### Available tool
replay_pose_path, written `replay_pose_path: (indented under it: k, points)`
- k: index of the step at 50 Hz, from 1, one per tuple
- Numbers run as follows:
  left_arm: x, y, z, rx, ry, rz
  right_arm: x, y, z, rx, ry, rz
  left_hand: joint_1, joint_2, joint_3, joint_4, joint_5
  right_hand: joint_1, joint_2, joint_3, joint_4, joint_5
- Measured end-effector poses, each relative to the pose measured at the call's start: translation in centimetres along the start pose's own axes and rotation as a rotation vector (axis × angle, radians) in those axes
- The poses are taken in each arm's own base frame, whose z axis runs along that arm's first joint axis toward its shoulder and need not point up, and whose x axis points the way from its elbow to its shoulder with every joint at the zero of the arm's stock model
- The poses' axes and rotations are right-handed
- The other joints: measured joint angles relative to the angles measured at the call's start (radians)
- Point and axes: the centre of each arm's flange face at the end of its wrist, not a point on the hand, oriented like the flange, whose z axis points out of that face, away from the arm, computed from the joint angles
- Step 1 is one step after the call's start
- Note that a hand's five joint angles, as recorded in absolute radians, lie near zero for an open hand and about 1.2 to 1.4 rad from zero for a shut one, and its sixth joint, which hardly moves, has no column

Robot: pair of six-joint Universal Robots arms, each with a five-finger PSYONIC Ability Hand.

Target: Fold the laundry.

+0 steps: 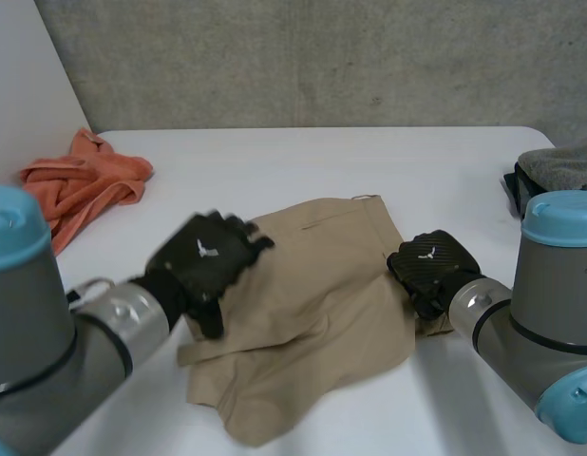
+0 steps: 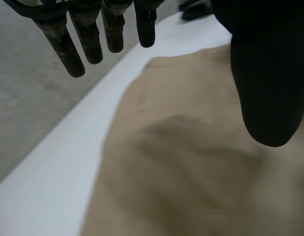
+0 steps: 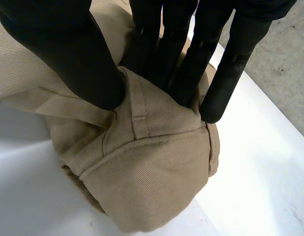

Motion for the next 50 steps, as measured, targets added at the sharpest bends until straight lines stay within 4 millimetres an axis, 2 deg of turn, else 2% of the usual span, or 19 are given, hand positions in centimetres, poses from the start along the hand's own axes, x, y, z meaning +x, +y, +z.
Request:
replay_pose_path:
  k: [5,9,14,17,20,21,22,24,25,26,30,33,38,39,42,46,50]
  points:
    - [3.7,0.5,-2.7,-0.028,0.128,-0.013,0.1,0.2,-0.1,-0.006,0.003,0.004,0.000,0.000,0.000,0.000,0.000,0.000,0.000,0.000,0.000,0.000]
    - [5.9,1.5,-3.9,-0.056,0.191,-0.014,0.0,0.5,-0.2,-0.008,0.003,0.007,0.003,0.000,0.000,0.000,0.000,0.000,0.000,0.000,0.000,0.000]
    - [6.8,2.9,-3.3,-0.090,0.174,-0.007,-0.1,0.6,-0.4,-0.003,0.001,0.008,0.003,0.002,0.001,0.002,0.000,0.000,0.000,0.000,0.000,0.000]
    - [6.7,4.0,-1.8,-0.114,0.118,-0.001,-0.2,0.7,-0.6,0.003,0.000,0.009,0.032,0.035,0.024,0.028,0.018,0.000,0.000,0.000,0.000,0.000]
    - [6.6,4.9,-0.4,-0.134,0.074,0.005,-0.2,0.7,-0.7,0.011,0.001,0.012,0.156,0.137,0.130,0.133,0.111,0.000,0.000,0.000,0.000,0.000]
    - [6.6,5.4,0.2,-0.143,0.061,0.008,-0.2,0.8,-0.8,0.013,0.002,0.014,0.324,0.295,0.270,0.279,0.254,0.000,0.000,0.000,0.000,0.000]
    - [6.6,5.4,0.2,-0.143,0.061,0.008,-0.2,0.8,-0.8,0.013,0.002,0.014,0.324,0.295,0.270,0.279,0.254,0.000,0.000,0.000,0.000,0.000]
    - [6.5,5.9,1.2,-0.156,0.042,0.013,0.0,0.8,-0.9,0.018,0.007,0.018,0.737,0.746,0.695,0.722,0.693,0.000,0.000,0.000,0.000,0.000]
    - [6.5,6.0,1.4,-0.157,0.038,0.014,0.0,0.8,-0.9,0.019,0.009,0.020,0.845,0.891,0.828,0.883,0.857,0.000,0.000,0.000,0.000,0.000]
    - [6.5,6.0,1.5,-0.156,0.036,0.014,0.1,0.8,-0.9,0.019,0.009,0.020,0.858,0.911,0.848,0.903,0.877,0.000,0.001,0.000,0.000,0.000]
    - [5.8,4.9,1.6,-0.116,0.009,0.006,0.6,0.3,-1.2,0.032,0.024,0.019,0.915,0.995,0.956,0.984,0.953,0.000,0.003,0.000,0.000,0.000]
    - [4.9,3.0,1.0,-0.052,-0.025,-0.009,1.3,-0.7,-1.8,0.054,0.042,0.013,0.938,0.996,0.967,0.991,0.953,0.000,0.003,0.000,0.000,0.000]
    - [1.8,-1.9,-1.2,0.113,-0.122,-0.080,3.6,-4.4,-4.3,0.135,0.099,-0.014,0.942,0.996,0.972,0.994,0.953,0.000,0.003,0.000,0.000,0.000]
    - [0.7,-3.3,-2.1,0.162,-0.152,-0.111,4.3,-5.7,-5.3,0.165,0.116,-0.024,0.942,0.996,0.972,0.994,0.953,0.000,0.003,0.000,0.000,0.000]
    - [-1.2,-5.3,-3.6,0.222,-0.191,-0.171,5.4,-8.4,-7.9,0.237,0.136,-0.047,0.942,0.996,0.972,0.994,0.953,0.000,0.003,0.000,0.000,0.000]
    - [-3.0,-6.1,-4.1,0.217,-0.199,-0.249,5.9,-10.4,-10.0,0.287,0.115,-0.070,0.946,0.996,0.972,0.995,0.953,0.000,0.003,0.004,0.000,0.000]
    - [-3.9,-5.0,-2.6,0.145,-0.186,-0.301,5.8,-10.6,-9.7,0.277,0.073,-0.083,0.946,0.997,0.972,0.995,0.953,0.000,0.003,0.005,0.000,0.000]
